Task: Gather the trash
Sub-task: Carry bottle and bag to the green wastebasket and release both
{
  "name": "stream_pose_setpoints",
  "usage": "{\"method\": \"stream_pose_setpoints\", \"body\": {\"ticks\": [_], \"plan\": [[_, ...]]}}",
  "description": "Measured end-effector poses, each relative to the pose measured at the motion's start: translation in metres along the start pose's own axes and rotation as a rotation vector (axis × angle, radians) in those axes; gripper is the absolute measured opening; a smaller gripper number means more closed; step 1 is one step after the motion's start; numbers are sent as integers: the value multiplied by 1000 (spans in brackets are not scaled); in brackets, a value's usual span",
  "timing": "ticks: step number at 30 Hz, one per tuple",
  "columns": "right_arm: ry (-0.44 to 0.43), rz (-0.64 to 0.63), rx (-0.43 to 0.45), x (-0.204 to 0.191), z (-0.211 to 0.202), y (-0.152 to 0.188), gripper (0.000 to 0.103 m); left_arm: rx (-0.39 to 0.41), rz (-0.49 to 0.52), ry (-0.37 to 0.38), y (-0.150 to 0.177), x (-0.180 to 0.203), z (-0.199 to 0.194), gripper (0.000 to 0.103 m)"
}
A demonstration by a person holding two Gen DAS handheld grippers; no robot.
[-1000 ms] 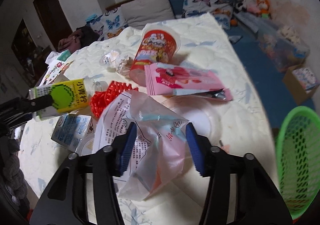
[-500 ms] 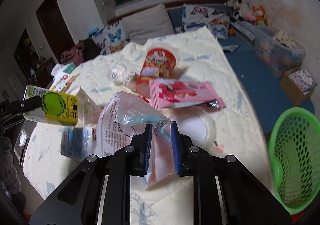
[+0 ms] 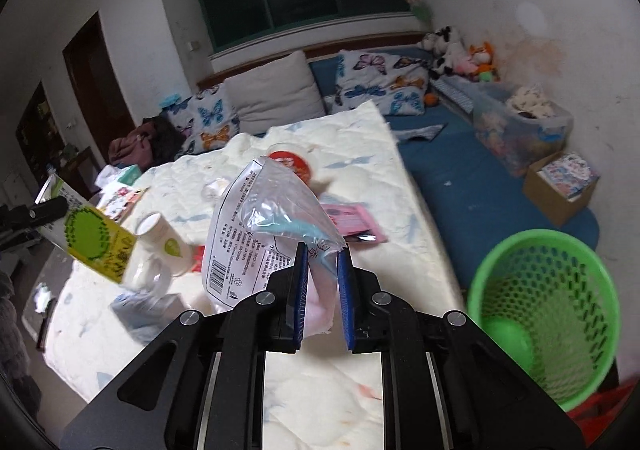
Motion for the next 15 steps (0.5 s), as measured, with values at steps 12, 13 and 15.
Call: {"method": "stream_pose_setpoints", "body": {"ticks": [12, 13, 15], "plan": [[259, 181, -14, 119, -20, 28, 15, -16, 80, 50, -7, 43, 11, 43], [281, 195, -21, 129, -20, 32, 15, -15, 93, 60, -9, 50, 12, 43], [327, 221, -41, 151, -19, 40, 15, -17, 114, 81, -11, 64, 14, 43]]}}
Point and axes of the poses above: each gripper's, at about its wrist camera, not at the fingertips, and z roughly the way its jaws point, x to its right, y to its underside, the point moved 4 cm from there along z, roughly the way its jaws point, and after that the axes turned 4 degrees about -x, right-handed, at the moved point
